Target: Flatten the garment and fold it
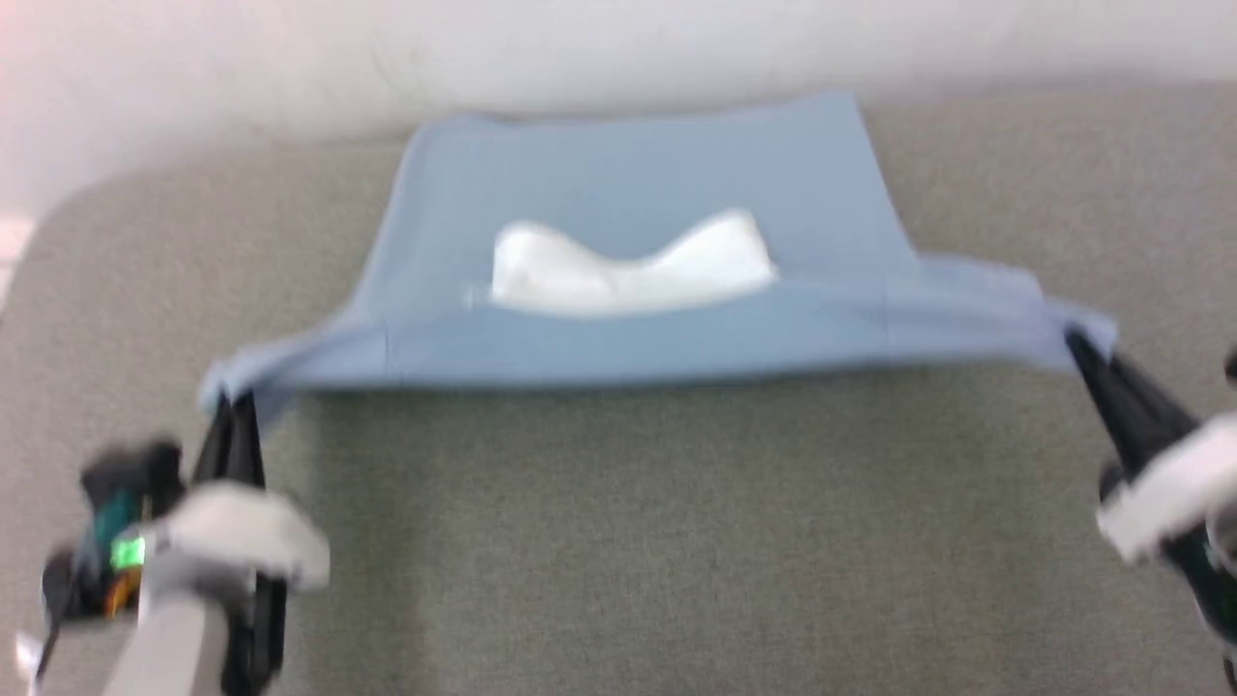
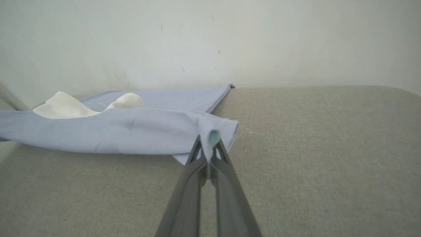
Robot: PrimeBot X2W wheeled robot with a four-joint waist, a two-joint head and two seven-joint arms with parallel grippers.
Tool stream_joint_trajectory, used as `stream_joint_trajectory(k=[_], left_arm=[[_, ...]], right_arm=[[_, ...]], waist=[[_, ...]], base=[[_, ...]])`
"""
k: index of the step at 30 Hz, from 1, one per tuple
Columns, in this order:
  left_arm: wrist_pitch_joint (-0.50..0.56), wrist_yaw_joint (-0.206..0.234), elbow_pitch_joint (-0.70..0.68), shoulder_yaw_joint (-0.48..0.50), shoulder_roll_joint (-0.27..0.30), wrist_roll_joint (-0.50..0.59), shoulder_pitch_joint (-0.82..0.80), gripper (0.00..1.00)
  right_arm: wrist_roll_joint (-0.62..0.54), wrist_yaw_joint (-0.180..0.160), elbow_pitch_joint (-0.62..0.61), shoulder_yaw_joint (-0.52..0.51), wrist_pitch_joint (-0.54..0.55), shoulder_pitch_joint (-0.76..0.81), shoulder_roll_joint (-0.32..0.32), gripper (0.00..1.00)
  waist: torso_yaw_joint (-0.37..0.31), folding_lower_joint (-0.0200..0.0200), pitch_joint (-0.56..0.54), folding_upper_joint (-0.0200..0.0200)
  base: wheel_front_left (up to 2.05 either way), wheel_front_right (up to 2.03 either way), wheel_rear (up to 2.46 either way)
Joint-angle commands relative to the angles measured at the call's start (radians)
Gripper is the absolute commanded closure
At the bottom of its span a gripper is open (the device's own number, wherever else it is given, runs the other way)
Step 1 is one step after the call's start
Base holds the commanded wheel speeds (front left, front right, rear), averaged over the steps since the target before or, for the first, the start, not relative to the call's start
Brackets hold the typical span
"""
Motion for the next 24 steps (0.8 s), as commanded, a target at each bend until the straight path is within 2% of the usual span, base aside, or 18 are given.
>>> stream_joint_trajectory(k=[1,6,9,13,18,22,23,24], left_arm=[[0.022,0.031,-0.071,0.016,0.01,-0.006,0.071,1.0],[0.128,0.12,-0.318,0.02,0.014,0.001,0.327,1.0],[0.199,0.162,-0.396,0.005,0.016,0.014,0.445,1.0],[0.257,0.185,-0.408,-0.018,0.015,0.016,0.538,1.0],[0.272,0.198,-0.377,-0.021,-0.012,-0.014,0.603,1.0],[0.258,0.192,-0.361,-0.027,-0.03,-0.029,0.617,1.0],[0.25,0.19,-0.361,-0.029,-0.035,-0.03,0.616,1.0],[0.242,0.189,-0.362,-0.031,-0.041,-0.032,0.613,1.0]], right_arm=[[-0.016,-0.002,-0.042,-0.046,0.022,0.065,0.008,1.0],[-0.041,-0.002,-0.2,-0.231,0.162,0.328,0.114,1.0],[-0.071,-0.002,-0.268,-0.326,0.245,0.461,0.188,1.0],[-0.141,-0.002,-0.306,-0.377,0.343,0.579,0.264,1.0],[-0.27,-0.002,-0.282,-0.412,0.394,0.661,0.299,1.0],[-0.299,-0.002,-0.276,-0.421,0.415,0.681,0.332,0.98],[-0.287,-0.002,-0.282,-0.416,0.426,0.682,0.346,0.79],[-0.273,-0.002,-0.297,-0.415,0.427,0.678,0.356,0.51]], waist=[[0.001,0.0005,-0.073,0.0],[0.01,0.0005,-0.092,0.0],[0.018,0.0005,-0.098,0.0],[0.026,0.0005,-0.104,0.0],[0.041,0.0005,-0.105,0.0],[0.052,0.0005,-0.1,0.0],[0.056,0.0005,-0.097,0.0],[0.059,0.0005,-0.093,0.0]], base=[[0.0,0.0,0.0],[0.0,0.0,0.0],[0.0,0.0,0.0],[0.0,0.0,0.0],[0.0,0.0,0.0],[0.0,0.0,0.0],[0.0,0.0,0.0],[0.0,0.0,0.0]])
